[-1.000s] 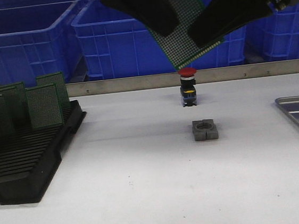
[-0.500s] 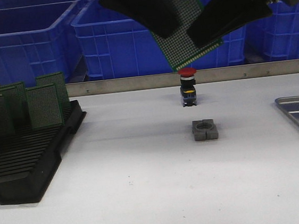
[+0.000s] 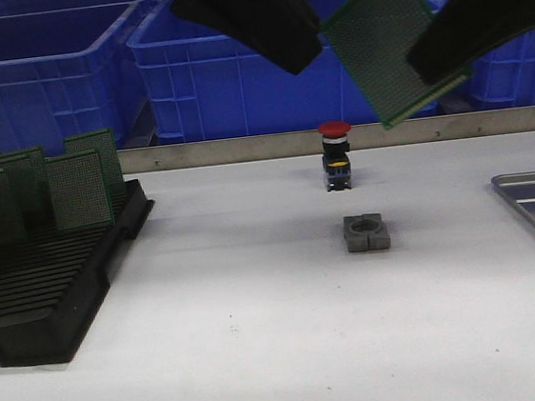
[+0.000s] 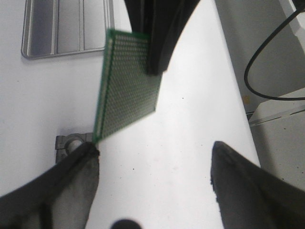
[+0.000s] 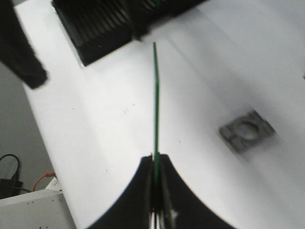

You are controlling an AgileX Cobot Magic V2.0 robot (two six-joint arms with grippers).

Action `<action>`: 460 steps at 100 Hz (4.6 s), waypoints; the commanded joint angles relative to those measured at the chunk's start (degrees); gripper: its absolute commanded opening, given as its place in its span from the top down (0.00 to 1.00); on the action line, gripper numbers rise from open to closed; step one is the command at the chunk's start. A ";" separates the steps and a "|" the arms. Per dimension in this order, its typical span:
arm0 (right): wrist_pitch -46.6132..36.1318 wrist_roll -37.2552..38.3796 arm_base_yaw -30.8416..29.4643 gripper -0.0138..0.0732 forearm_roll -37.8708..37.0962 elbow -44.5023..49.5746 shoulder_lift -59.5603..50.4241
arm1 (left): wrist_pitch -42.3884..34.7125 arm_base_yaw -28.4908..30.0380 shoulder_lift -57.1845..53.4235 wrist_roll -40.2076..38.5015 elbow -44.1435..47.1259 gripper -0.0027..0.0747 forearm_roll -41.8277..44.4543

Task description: Place circuit board on tray

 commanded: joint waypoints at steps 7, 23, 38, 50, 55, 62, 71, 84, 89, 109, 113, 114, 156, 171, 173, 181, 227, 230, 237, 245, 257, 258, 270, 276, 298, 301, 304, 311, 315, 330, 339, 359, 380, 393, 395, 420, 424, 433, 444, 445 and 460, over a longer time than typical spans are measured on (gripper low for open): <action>1.16 8.46 -7.66 0.92 -3.76 -1.74 -1.76 | 3.26 -0.42 -2.97 -0.55 -1.82 0.37 -3.55; -2.05 17.67 -16.50 0.92 -3.89 -1.74 -0.67 | 3.26 -0.42 -2.97 -0.55 -1.82 0.37 -3.55; -2.90 24.17 -23.02 0.92 -3.01 -1.74 3.28 | 3.26 -0.42 -2.97 -0.55 -1.82 0.37 -3.55; -5.06 24.43 -25.61 0.92 -0.50 -1.74 7.70 | 3.26 -0.42 -2.97 -0.55 -1.82 0.37 -3.55; -5.24 24.43 -26.19 0.92 1.25 -1.81 9.60 | 3.26 -0.42 -2.97 -0.55 -1.82 0.37 -3.55; -5.47 24.43 -26.35 0.92 3.90 -1.84 12.32 | 3.26 -0.42 -2.97 -0.55 -1.82 0.37 -3.55; -5.38 24.43 -26.35 0.92 6.47 -2.63 15.77 | 3.26 -0.42 -2.97 -0.55 -1.82 0.37 -3.55; -5.23 24.43 -26.35 0.92 8.49 -4.04 19.98 | 3.26 -0.42 -2.97 -0.55 -1.82 0.37 -3.55; -5.23 24.43 -26.35 0.92 8.49 -4.58 21.29 | 3.26 -0.42 -2.97 -0.55 -1.82 0.37 -3.55; -5.51 24.43 -26.35 0.92 9.29 -5.07 24.58 | 3.26 -0.42 -2.97 -0.55 -1.82 0.37 -3.55; -5.51 24.43 -26.35 0.92 9.35 -5.07 25.08 | 3.26 -0.42 -2.97 -0.55 -1.82 0.37 -3.55; -5.58 24.43 -26.35 0.92 9.35 -5.07 25.27 | 3.26 -0.42 -2.97 -0.55 -1.82 0.37 -3.55; -5.70 24.43 -26.35 0.72 9.35 -5.07 26.89 | 3.26 -0.42 -2.97 -0.55 -1.82 0.37 -3.55; -5.94 24.43 -26.35 0.48 9.35 -5.07 26.89 | 3.26 -0.42 -2.97 -0.55 -1.82 0.37 -3.55; -6.07 24.43 -26.35 0.45 9.35 -5.07 26.89 | 3.26 -0.42 -2.97 -0.55 -1.82 0.37 -3.55; -6.82 24.43 -26.35 0.32 9.35 -5.07 26.89 | 3.26 -0.42 -2.97 -0.55 -1.82 0.37 -3.55; -8.31 24.38 -26.35 0.26 7.66 -5.07 25.87 | 3.26 -0.42 -2.97 -0.55 -1.82 0.37 -3.55; -8.25 24.38 -26.35 0.26 7.72 -5.07 25.71 | 3.26 -0.42 -2.97 -0.55 -1.82 0.37 -3.55; -8.25 24.38 -26.35 0.26 7.72 -5.07 25.38 | 3.26 -0.42 -2.97 -0.55 -1.82 0.37 -3.55; -8.31 24.38 -26.35 0.26 7.72 -5.07 25.26 | 3.26 -0.42 -2.97 -0.55 -1.82 0.37 -3.08; -8.37 24.38 -26.35 0.26 7.72 -5.07 25.26 | 3.53 0.20 -2.97 -0.55 -3.55 0.37 1.89; -8.37 24.38 -26.35 0.26 7.72 -5.07 25.26 | 3.53 0.37 -2.97 -0.55 -3.69 0.37 2.36; -8.43 24.38 -26.35 0.26 7.72 -5.07 25.26 | 3.53 3.03 -3.22 -2.10 -6.31 0.37 4.13; -8.43 24.38 -26.35 0.26 7.72 -5.07 25.26 | 3.53 4.95 -3.46 -2.10 -7.22 0.37 4.44; -8.30 24.38 -26.35 0.26 7.72 -5.07 25.26 | 3.53 12.46 -3.91 -2.10 -7.88 0.37 13.35; -8.30 24.38 -26.35 0.26 7.72 -5.07 25.26 | 3.53 13.09 -3.91 -2.10 -7.88 0.37 14.37; -8.25 24.38 -26.35 0.26 7.72 -5.07 25.26 | 3.53 13.97 -3.91 -2.10 -7.88 0.37 15.63; -8.25 24.38 -26.35 0.26 7.72 -5.07 25.26 | 3.53 16.00 -3.78 -2.10 -7.88 0.37 17.71; -8.25 24.38 -26.35 0.26 7.72 -5.07 25.26 | 3.53 17.11 -3.55 -2.10 -7.88 0.37 18.28; -8.14 24.38 -26.35 0.26 7.72 -5.07 25.26 | 3.00 20.15 -2.16 -1.88 -7.88 0.37 18.76; -7.89 24.38 -26.35 0.26 7.72 -5.07 25.26 | 2.39 21.24 -0.89 -1.38 -7.88 0.37 19.19; -7.32 24.38 -26.35 0.26 7.72 -5.07 25.26 | -0.52 21.78 1.47 -1.29 -7.88 0.37 24.92; -7.21 24.38 -26.35 0.26 7.72 -5.07 25.26 | -3.32 21.78 3.89 -0.94 -7.88 0.37 26.71; -7.09 24.38 -26.35 0.26 7.72 -5.07 25.26 | -5.41 21.78 4.74 -0.77 -7.88 0.37 27.54; -7.09 24.38 -26.35 0.26 7.72 -5.07 25.26 | -5.70 21.78 4.86 -0.62 -7.88 0.37 27.69; -7.09 24.38 -26.35 0.26 7.72 -5.07 25.26 | -6.95 21.78 6.87 -0.36 -7.88 0.37 28.91; -7.09 24.38 -26.35 0.26 7.72 -5.07 25.26 | -7.09 21.78 7.20 -0.36 -7.88 0.37 28.91; -7.09 24.38 -26.35 0.26 7.72 -5.07 25.26 | -7.80 21.78 7.91 -0.36 -7.88 0.37 28.91; -7.09 24.38 -26.35 0.26 7.72 -5.07 25.26 | -9.01 22.04 8.52 -0.36 -7.88 0.37 29.00; -7.09 24.38 -26.35 0.26 7.72 -5.07 25.26 | -9.01 22.04 8.52 -0.36 -7.88 0.37 29.00; -7.15 24.38 -26.35 0.26 7.72 -5.07 25.26 | -9.09 22.55 8.88 -0.36 -7.88 0.37 29.00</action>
